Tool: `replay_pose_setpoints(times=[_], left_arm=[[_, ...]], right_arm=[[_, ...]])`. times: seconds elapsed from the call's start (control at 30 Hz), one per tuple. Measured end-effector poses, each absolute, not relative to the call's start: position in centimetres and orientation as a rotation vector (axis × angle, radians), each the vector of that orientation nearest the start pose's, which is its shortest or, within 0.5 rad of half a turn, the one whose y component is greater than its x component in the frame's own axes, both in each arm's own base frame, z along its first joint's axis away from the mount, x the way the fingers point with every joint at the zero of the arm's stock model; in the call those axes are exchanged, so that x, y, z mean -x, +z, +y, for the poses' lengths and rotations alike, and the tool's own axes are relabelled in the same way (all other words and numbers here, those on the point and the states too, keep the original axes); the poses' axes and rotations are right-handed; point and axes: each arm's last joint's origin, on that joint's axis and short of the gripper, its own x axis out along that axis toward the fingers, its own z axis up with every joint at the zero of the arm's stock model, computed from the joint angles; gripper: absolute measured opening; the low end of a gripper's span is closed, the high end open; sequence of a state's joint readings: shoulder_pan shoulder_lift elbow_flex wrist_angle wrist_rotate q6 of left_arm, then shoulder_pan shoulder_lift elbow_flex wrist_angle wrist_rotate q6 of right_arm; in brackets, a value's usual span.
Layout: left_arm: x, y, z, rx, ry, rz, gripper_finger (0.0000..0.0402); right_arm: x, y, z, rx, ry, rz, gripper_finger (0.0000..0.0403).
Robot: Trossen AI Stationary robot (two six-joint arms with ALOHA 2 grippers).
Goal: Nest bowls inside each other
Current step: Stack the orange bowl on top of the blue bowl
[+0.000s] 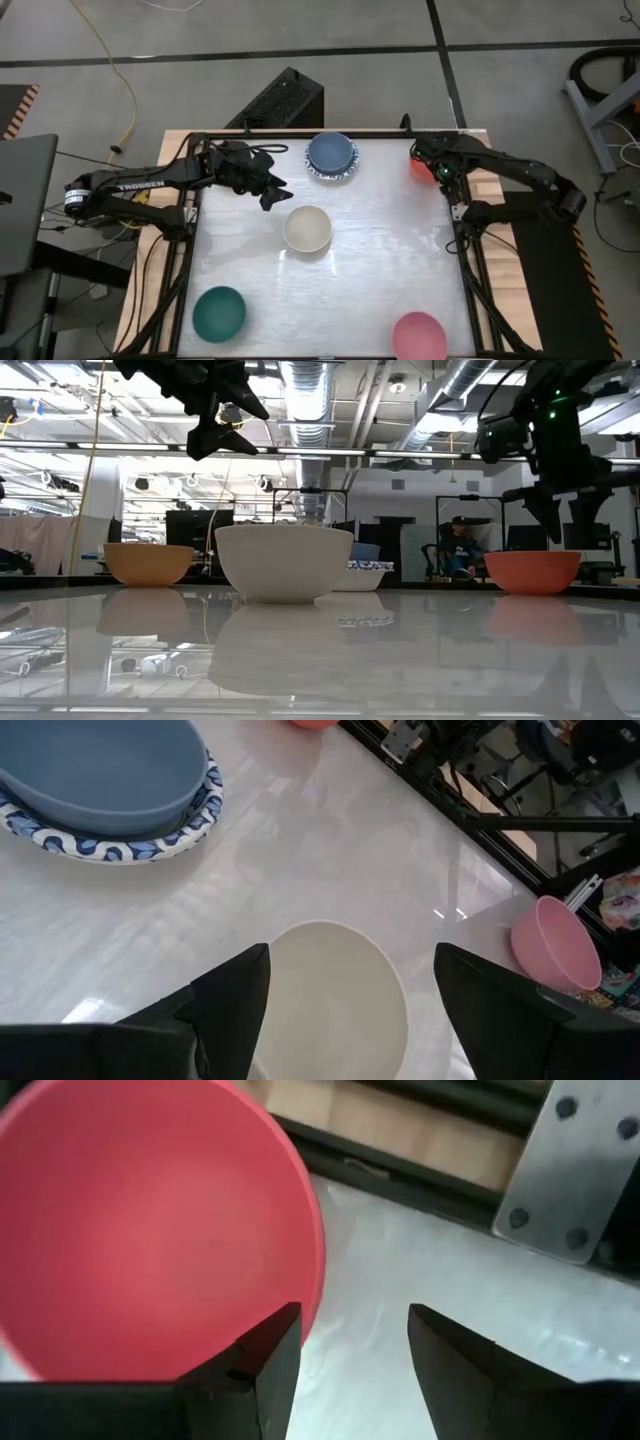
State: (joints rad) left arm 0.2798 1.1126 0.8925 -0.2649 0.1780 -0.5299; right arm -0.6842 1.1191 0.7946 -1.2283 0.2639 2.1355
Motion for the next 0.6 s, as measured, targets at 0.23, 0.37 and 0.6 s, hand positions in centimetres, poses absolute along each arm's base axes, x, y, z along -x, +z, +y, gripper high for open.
replay_pose_setpoints(times=[0.23, 0.37, 0.6], left_arm=[[-23.2, 29.9, 6.1, 0.621, 0.226, 0.455, 0.0271], [-23.1, 29.8, 6.1, 0.621, 0.229, 0.469, 0.0271], [-23.1, 29.7, 6.1, 0.622, 0.231, 0.476, 0.0271]], right_arm=[[-12.5, 20.7, -10.8, 2.16, 2.695, -0.088, 0.0202], [-13.0, 20.0, -11.2, 2.136, 2.703, -0.102, 0.0187], [-13.8, 19.1, -11.8, 2.126, 2.705, -0.101, 0.0106]])
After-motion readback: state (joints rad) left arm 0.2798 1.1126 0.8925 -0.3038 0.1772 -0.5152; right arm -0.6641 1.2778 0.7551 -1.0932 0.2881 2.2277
